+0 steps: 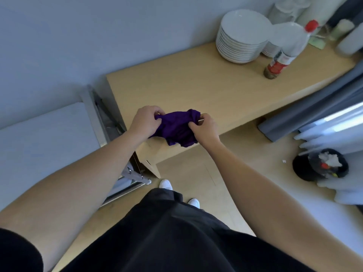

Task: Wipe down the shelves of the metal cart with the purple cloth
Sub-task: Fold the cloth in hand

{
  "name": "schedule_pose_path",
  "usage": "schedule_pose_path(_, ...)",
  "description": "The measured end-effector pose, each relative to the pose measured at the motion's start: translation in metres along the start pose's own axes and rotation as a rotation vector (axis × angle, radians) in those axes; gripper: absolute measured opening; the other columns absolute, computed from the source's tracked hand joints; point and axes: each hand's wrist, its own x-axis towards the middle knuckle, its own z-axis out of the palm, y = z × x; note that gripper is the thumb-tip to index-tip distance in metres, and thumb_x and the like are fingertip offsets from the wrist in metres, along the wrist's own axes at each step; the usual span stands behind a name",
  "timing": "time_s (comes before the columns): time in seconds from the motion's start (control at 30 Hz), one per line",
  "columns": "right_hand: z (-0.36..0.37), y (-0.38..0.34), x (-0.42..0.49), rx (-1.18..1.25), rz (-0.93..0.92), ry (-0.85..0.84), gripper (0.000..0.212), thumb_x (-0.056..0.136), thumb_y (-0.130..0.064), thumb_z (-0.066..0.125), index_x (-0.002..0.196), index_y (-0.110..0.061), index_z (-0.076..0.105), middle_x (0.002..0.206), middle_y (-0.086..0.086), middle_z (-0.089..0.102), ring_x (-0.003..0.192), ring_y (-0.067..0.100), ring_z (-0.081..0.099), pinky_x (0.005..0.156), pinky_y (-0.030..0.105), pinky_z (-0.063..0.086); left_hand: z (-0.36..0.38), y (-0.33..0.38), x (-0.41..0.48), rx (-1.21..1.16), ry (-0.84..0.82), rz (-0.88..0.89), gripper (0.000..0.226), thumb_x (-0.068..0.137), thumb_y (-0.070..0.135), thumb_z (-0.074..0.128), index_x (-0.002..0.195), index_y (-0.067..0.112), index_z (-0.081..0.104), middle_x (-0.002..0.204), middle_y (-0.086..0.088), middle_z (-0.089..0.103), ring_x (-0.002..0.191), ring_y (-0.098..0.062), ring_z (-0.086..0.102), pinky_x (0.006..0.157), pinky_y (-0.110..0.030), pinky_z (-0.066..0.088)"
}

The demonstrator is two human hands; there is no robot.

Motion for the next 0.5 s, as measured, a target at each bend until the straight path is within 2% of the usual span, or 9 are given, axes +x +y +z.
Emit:
schedule_pose_path(0.1, 0.016, -0.019, 0.024, -0.097, -0.05, 0.01, 0.04, 0.087, -0.021, 0.059, 0.123, -0.02, 0.043, 0.099, 0.0, 0.06, 0.083, 0.015, 0.062, 0.063, 0.026, 0.049, -0.007, -0.016, 0.017, 0.148, 0.016, 0.081, 0.026, 0.094, 0.009, 0.055, 0.117, 0.016, 0.067, 0.114, -0.009, 0.058, 0.099, -0.022, 0.058, 0.084, -0.029, 0.045)
schedule_pose_path(0.17, 0.027, -0.027, 0.036, -0.162, -0.147, 0.021, 0.053, 0.089, -0.012, 0.056, 0.134, -0.029, 0.034, 0.111, 0.002, 0.052, 0.086, 0.015, 0.056, 0.068, 0.027, 0.047, -0.008, -0.028, 0.025, 0.163, 0.031, 0.122, 0.027, 0.095, 0.007, 0.055, 0.118, 0.015, 0.065, 0.113, -0.007, 0.052, 0.092, -0.018, 0.054, 0.081, -0.027, 0.043)
schedule_pose_path(0.23, 0.037, -0.03, 0.047, -0.308, -0.26, -0.017, 0.05, 0.09, -0.005, 0.049, 0.128, -0.036, 0.041, 0.117, 0.003, 0.046, 0.09, 0.017, 0.056, 0.068, 0.024, 0.045, -0.007, -0.04, 0.029, 0.178, 0.042, 0.183, 0.025, 0.095, 0.005, 0.054, 0.115, 0.013, 0.066, 0.112, -0.007, 0.051, 0.09, -0.018, 0.055, 0.08, -0.028, 0.046)
schedule_pose_path(0.33, 0.046, -0.031, 0.062, -0.479, -0.331, -0.077, 0.032, 0.095, -0.007, 0.045, 0.12, -0.02, 0.059, 0.129, 0.008, 0.042, 0.102, 0.025, 0.058, 0.083, 0.034, 0.05, -0.003, -0.051, 0.033, 0.213, 0.058, 0.244, 0.019, 0.094, 0.01, 0.058, 0.108, 0.007, 0.07, 0.11, -0.009, 0.053, 0.094, -0.024, 0.056, 0.083, -0.031, 0.048)
schedule_pose_path(0.4, 0.049, -0.027, 0.068, -0.518, -0.338, -0.095, 0.028, 0.095, -0.017, 0.055, 0.122, -0.013, 0.058, 0.133, 0.01, 0.04, 0.106, 0.025, 0.057, 0.09, 0.037, 0.051, -0.002, -0.056, 0.035, 0.237, 0.03, 0.254, 0.026, 0.09, 0.023, 0.065, 0.11, 0.007, 0.068, 0.112, -0.009, 0.053, 0.098, -0.023, 0.054, 0.086, -0.031, 0.047)
schedule_pose_path(0.43, 0.049, -0.024, 0.07, -0.543, -0.349, -0.118, 0.033, 0.092, -0.021, 0.061, 0.123, -0.013, 0.056, 0.134, 0.009, 0.039, 0.108, 0.025, 0.056, 0.092, 0.038, 0.051, -0.002, -0.058, 0.034, 0.259, 0.004, 0.255, 0.031, 0.089, 0.028, 0.067, 0.113, 0.008, 0.066, 0.114, -0.008, 0.053, 0.1, -0.023, 0.053, 0.087, -0.032, 0.047)
schedule_pose_path(0.5, 0.047, -0.019, 0.073, -0.577, -0.398, -0.148, 0.039, 0.088, -0.022, 0.067, 0.123, -0.013, 0.054, 0.134, 0.008, 0.038, 0.109, 0.025, 0.056, 0.091, 0.038, 0.051, 0.0, -0.062, 0.033, 0.294, 0.001, 0.285, 0.031, 0.089, 0.025, 0.068, 0.114, 0.007, 0.066, 0.113, -0.01, 0.053, 0.098, -0.024, 0.053, 0.086, -0.035, 0.049)
